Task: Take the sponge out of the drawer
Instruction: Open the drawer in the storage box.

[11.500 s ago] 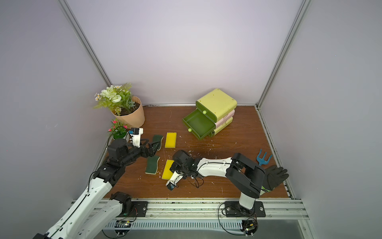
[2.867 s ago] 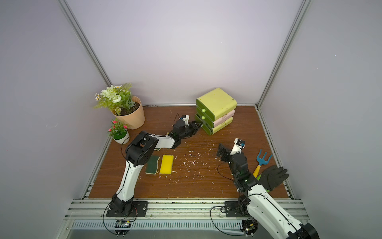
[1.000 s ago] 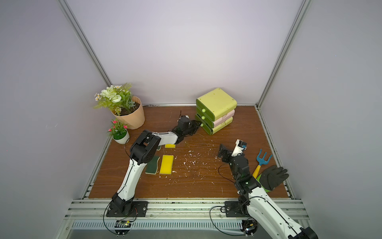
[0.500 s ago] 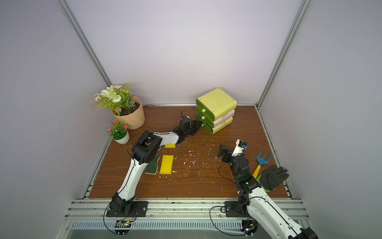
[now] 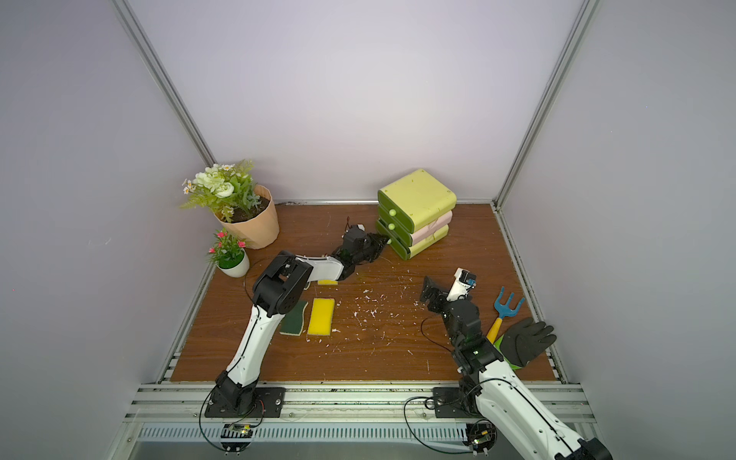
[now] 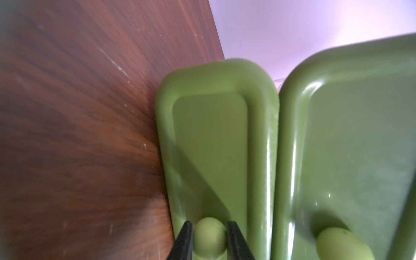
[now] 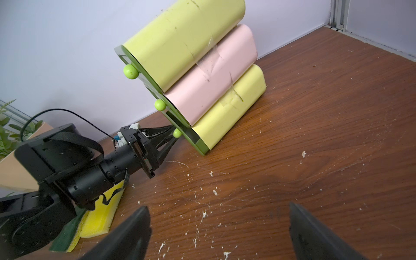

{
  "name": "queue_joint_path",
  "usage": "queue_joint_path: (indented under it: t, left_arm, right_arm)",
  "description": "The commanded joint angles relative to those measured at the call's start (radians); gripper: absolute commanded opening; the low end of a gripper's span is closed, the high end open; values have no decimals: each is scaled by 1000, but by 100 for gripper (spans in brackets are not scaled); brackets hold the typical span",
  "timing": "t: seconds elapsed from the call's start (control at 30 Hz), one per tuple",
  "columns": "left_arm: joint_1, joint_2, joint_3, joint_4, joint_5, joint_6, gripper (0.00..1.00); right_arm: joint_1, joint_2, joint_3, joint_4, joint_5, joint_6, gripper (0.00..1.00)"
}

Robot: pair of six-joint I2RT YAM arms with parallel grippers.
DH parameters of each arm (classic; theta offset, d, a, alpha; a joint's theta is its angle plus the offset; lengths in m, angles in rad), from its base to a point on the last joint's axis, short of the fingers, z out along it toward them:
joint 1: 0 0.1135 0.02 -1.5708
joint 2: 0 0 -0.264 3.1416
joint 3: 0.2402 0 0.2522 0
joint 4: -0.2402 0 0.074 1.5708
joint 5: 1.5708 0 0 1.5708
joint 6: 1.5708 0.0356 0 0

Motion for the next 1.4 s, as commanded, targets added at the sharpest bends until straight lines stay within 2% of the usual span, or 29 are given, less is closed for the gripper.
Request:
queue_joint_path:
  t: [0.0, 0.7, 0.8, 0.93, 1.0, 1.1, 1.23, 1.37]
  left_arm:
    - [-10, -52, -73, 23, 0, 7, 17]
    - [-13, -266, -419, 170, -28, 35, 17]
    - [-16, -291, -462, 189, -29, 40, 19]
    - [-24, -315, -498, 198, -28, 57, 31]
    - [-27, -332, -511, 198, -34, 70, 45]
    - [-28, -362, -535, 195, -49, 85, 59]
    - [-30, -419, -582, 200, -74, 110, 70]
    - [-37, -512, -637, 180, -112, 169, 76]
  right_arm:
    - [-4, -12, -2, 39, 4, 9, 99]
    - [-8, -17, -4, 36, 2, 13, 99]
    - [-8, -17, -4, 36, 3, 13, 99]
    - [-7, -18, -3, 35, 4, 13, 99]
    - [-9, -19, -2, 33, 5, 11, 99]
    - [-11, -23, -2, 30, 13, 6, 99]
    - [-12, -24, -2, 27, 25, -1, 99]
    - [-16, 0, 4, 37, 39, -16, 99]
